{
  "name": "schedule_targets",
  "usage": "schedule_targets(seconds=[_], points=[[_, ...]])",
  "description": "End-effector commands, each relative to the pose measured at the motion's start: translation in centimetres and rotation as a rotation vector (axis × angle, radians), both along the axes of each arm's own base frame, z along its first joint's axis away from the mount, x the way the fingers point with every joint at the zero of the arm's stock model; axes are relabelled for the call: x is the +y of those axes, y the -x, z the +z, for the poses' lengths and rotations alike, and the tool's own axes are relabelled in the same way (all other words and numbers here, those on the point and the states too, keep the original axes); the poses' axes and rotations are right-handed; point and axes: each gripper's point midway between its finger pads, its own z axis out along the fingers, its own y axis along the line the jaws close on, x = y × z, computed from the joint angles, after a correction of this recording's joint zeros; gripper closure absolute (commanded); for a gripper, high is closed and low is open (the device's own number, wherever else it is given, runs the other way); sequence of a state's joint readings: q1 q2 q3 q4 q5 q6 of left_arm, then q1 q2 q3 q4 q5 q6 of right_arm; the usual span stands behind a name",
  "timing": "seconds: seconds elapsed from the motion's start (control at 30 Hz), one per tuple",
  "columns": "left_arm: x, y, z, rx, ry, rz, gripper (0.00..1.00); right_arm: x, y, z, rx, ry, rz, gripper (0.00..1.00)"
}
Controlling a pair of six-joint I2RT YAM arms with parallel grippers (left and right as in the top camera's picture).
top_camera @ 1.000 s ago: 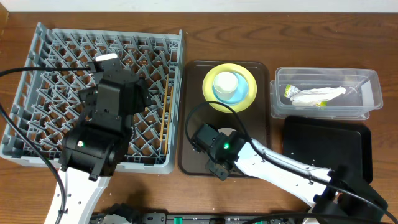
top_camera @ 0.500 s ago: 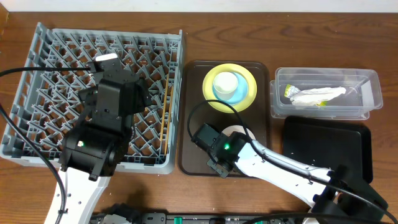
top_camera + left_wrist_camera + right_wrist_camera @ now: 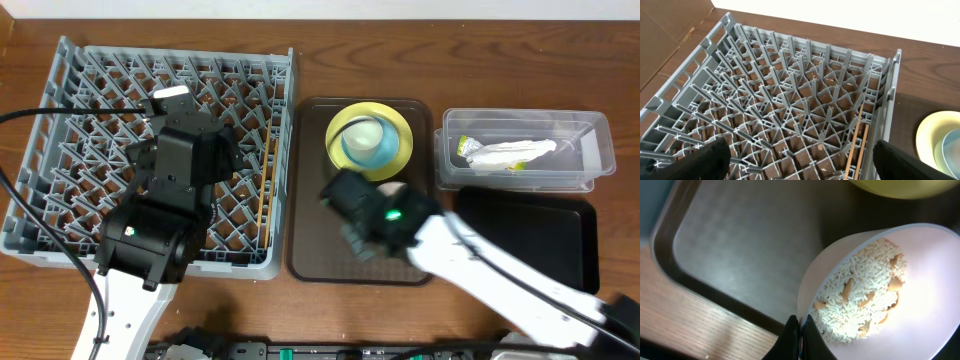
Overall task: Sort waste into correct bins and load items into the dishwasher
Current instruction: 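Carry the rice bowl over the black tray and tip out the rice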
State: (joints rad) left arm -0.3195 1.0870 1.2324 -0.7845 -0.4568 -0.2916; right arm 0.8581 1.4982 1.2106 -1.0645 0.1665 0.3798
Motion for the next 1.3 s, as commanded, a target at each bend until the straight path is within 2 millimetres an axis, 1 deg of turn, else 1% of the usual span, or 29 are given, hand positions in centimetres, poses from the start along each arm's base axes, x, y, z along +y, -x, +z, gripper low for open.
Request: schedule_targets(seconds=[0.0, 0.2, 0.3, 0.43, 0.57, 0.7, 0.87, 1.03, 1.1, 1.17, 1.27], points=[[0.6, 0.1, 1.1, -0.033, -0.001, 0.03, 0.06, -3.6, -1.9, 3.4, -0.057, -0.09, -0.256, 0.99], [0.6, 0.1, 1.1, -0.033, -0.001, 0.03, 0.06, -10.4, -3.4, 6.0, -0.03, -0.237, -0.49, 0.99], [0.6, 0.1, 1.1, -0.033, -0.001, 0.03, 0.06, -12.8, -3.9, 6.8, -0.016, -0.327, -0.544, 0.99], [0.6, 0.1, 1.1, -0.033, -0.001, 0.03, 0.06, -15.8, -4.3, 7.6, 0.004, -0.492, -0.6, 0.99], [0.6, 0.1, 1.1, -0.033, -0.001, 0.03, 0.06, -18.1, -4.2, 7.8, 0.016, -0.676, -0.639, 0.99], [0.6, 0.1, 1.1, -0.033, -0.001, 0.03, 0.06, -20.1, -4.2, 7.2, -0.008, -0.912, -0.679, 0.99], [0.6, 0.1, 1.1, -0.033, -0.001, 0.03, 0.06, -22.3, -4.2, 6.2, -0.134, -1.15, -0.672, 0.99], [0.6, 0.1, 1.1, -0.034, -0.001, 0.029, 0.06, -24.4, -3.6, 5.2, -0.253, -1.307, -0.709, 0.99], [0.6, 0.1, 1.1, -0.033, -0.001, 0.03, 0.06, -25.6, -3.0, 4.4, -0.32, -1.362, -0.736, 0.99], [0.6, 0.1, 1.1, -0.033, -0.001, 0.03, 0.06, -26.0, -2.5, 4.3, -0.362, -1.409, -0.733, 0.99], [0.6, 0.1, 1.1, -0.033, -0.001, 0.03, 0.06, -26.5, -2.0, 4.9, -0.444, -1.479, -0.69, 0.99]])
